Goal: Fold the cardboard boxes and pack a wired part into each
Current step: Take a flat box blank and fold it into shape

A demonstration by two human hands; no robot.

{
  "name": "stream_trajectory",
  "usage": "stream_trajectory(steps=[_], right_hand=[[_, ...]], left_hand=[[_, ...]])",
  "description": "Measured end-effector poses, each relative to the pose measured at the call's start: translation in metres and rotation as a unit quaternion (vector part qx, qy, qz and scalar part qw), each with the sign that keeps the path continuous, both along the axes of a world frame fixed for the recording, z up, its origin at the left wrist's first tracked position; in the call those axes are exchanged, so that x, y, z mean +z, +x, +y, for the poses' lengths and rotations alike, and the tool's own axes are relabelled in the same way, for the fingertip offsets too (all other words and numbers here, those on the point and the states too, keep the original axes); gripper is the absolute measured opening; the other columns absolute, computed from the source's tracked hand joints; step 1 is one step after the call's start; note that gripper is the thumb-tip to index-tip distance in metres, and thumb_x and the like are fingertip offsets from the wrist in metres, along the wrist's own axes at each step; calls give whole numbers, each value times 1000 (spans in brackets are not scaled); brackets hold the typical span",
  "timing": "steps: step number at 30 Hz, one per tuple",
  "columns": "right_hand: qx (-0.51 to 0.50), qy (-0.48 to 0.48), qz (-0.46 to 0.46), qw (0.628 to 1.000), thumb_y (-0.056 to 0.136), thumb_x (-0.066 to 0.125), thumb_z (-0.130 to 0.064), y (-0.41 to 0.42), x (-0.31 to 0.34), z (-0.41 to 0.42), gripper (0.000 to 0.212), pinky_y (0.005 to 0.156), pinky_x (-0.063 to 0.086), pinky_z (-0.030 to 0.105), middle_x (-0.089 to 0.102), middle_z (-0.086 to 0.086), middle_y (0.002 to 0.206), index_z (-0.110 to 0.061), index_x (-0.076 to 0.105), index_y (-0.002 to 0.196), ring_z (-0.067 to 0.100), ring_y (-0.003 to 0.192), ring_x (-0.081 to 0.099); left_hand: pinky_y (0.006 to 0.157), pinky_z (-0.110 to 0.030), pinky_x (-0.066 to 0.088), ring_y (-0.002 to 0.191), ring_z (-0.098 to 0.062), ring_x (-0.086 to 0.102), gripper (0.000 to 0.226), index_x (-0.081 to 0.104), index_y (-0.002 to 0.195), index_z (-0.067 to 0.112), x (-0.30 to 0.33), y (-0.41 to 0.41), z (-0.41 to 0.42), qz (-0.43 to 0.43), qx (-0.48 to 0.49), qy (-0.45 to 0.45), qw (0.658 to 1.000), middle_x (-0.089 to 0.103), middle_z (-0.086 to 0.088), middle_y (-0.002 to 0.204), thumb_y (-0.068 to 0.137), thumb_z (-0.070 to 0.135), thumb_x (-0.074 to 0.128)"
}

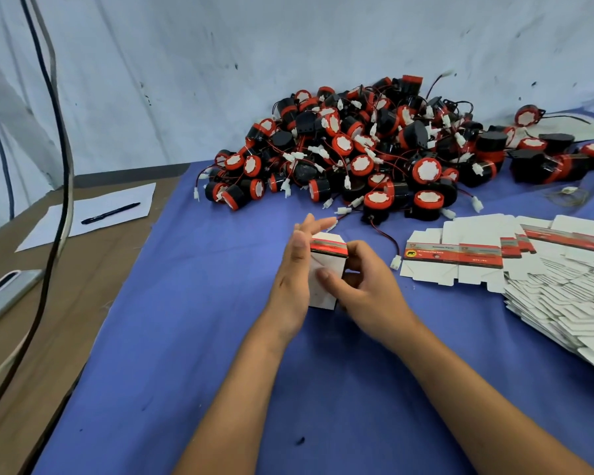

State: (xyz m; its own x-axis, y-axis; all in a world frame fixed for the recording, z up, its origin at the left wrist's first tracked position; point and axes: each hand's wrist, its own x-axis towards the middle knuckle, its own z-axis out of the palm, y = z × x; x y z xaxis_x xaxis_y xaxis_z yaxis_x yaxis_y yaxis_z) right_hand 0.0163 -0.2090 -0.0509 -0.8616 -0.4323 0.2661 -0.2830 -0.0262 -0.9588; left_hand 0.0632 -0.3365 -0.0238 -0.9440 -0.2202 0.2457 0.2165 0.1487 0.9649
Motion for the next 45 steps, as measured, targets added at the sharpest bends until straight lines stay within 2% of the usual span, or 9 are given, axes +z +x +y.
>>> stream_trajectory(steps=[7,11,17,24,30,33,36,40,45], right_hand=[[18,-92,-95,991,99,67,-15,1,4,0,16,37,34,24,72,-5,82,-14,55,110,11,44,49],[-13,-38,-57,998,98,61,-9,1,0,-1,15,41,35,25,62,-4,71,-22,55,101,16,47,43],[113,-82,-97,985,94,71,-6,-1,4,6,32,48,45,26,72,13,104,-16,62,123,13,56,55],[16,-63,-69,995,94,67,-3,0,1,2,32,42,43,30,73,8,100,-23,63,119,17,51,53],[125,-95,-91,983,85,77,-12,-6,8,13,30,45,40,26,71,21,95,-3,66,112,16,49,47],[8,18,108,994,87,77,-11,-7,7,11,14,57,49,31,72,2,85,-10,69,99,15,61,60],[-149,225,400,876,88,73,-14,-8,2,5,21,82,44,39,65,-8,115,-19,67,107,23,105,53],[-129,389,414,813,91,56,-12,-13,-2,-1,33,89,34,38,61,-18,123,-30,62,118,24,121,40],[-66,38,212,974,78,47,9,-16,12,0,37,69,54,29,71,-8,98,-10,72,98,17,89,62]], left_hand=[[108,-58,50,134,-24,58,64,63,134,46,-6,-4,-1,-1,-11,80,997,56,1,151,95,70,18],[107,-50,51,126,-24,63,65,68,119,48,-9,-9,8,29,12,51,998,64,0,137,83,91,34],[88,-34,59,103,-13,71,52,67,124,32,-15,-13,-7,59,61,42,995,75,6,115,103,56,26],[88,-33,60,101,-3,70,42,63,114,30,-15,-16,4,69,64,13,995,70,28,112,105,45,24],[89,-35,59,103,-23,73,54,69,115,24,-22,-18,-8,59,110,50,991,75,-4,112,102,53,24],[99,-51,54,105,-28,68,45,67,110,19,-27,-20,-15,49,166,-27,985,69,-14,114,108,44,30],[90,-42,59,96,-24,69,49,63,123,20,-26,-19,-11,35,91,62,993,71,-14,112,102,57,40],[77,-29,60,104,-15,73,87,52,135,24,-30,-21,-3,-34,35,94,994,70,-6,124,70,78,70],[62,-38,55,69,-17,70,65,53,100,24,-36,-28,-12,-18,188,51,981,70,9,81,62,70,78]])
